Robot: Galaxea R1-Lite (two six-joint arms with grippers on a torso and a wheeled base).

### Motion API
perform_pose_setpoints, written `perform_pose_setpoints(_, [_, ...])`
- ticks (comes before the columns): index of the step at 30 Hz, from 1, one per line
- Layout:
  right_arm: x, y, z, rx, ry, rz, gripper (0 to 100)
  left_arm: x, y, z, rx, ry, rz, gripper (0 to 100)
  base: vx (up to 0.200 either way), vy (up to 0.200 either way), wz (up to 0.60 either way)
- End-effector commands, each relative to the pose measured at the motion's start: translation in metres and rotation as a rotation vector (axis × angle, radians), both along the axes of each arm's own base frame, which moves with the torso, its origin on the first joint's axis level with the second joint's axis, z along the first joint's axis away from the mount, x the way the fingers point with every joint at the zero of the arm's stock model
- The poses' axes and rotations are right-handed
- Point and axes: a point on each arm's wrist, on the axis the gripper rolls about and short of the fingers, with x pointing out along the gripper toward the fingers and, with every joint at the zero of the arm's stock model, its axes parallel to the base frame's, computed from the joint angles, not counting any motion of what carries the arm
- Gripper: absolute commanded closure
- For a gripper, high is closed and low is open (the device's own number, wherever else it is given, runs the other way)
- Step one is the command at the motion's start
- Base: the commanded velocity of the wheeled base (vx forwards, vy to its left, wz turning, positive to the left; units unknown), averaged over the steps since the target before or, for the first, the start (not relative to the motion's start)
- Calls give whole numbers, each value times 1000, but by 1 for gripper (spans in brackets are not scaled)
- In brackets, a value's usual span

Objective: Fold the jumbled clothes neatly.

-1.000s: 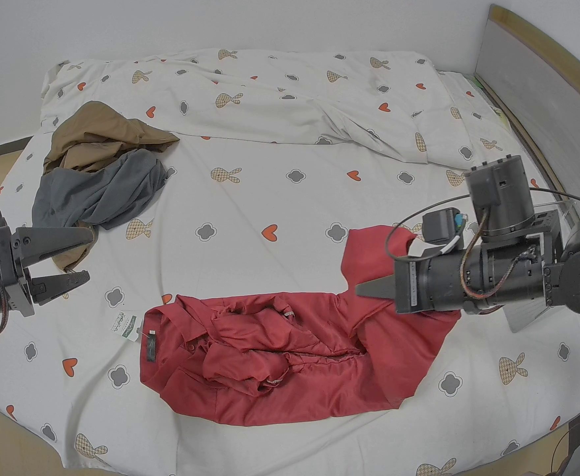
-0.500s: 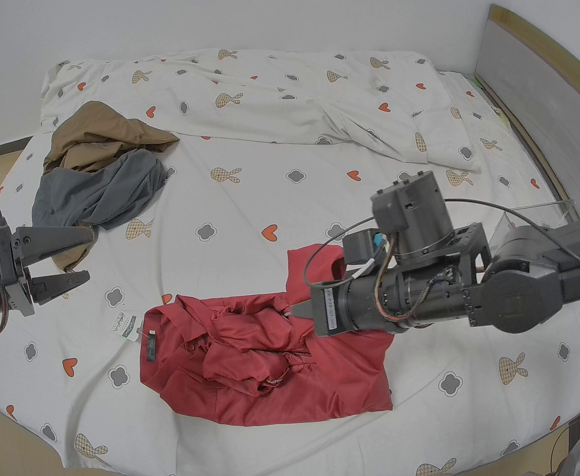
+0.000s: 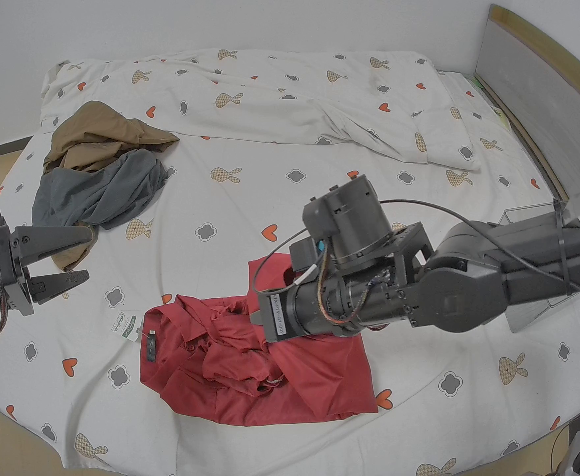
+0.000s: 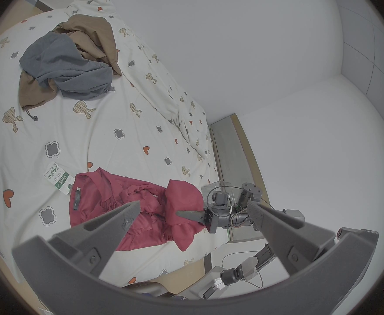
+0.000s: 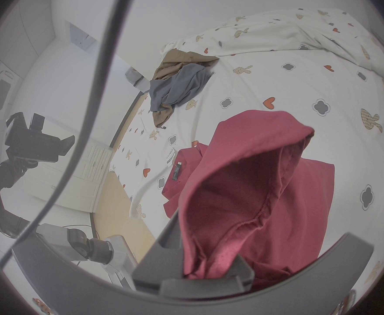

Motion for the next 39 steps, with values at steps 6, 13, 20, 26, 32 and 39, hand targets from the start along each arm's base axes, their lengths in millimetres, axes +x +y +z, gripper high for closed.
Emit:
perform_pose_setpoints(6, [-6, 32, -5, -6, 5, 60, 100, -1, 0, 1, 0, -5, 0, 0, 0, 0, 0])
perform_pose_setpoints(13, [-5, 40, -16, -22, 15, 65, 100, -2, 0, 1, 0, -6, 0, 0, 0, 0, 0])
perform_pose_setpoints(20, [6, 53, -24, -10, 8, 64, 0, -1, 0, 1, 0, -5, 0, 0, 0, 0, 0])
perform_pose_setpoints(26, [-2, 70, -14, 37, -26, 111, 0, 1, 0, -1, -1, 6, 0, 0, 0, 0, 0])
perform_pose_setpoints(32, [-7, 71, 1, 62, -44, 117, 0, 2, 0, -2, -2, 10, -4, 0, 0, 0, 0])
perform_pose_setpoints(39, [-10, 51, 6, 44, -25, 85, 0, 10, -4, -12, -5, 58, -30, 0, 0, 0, 0])
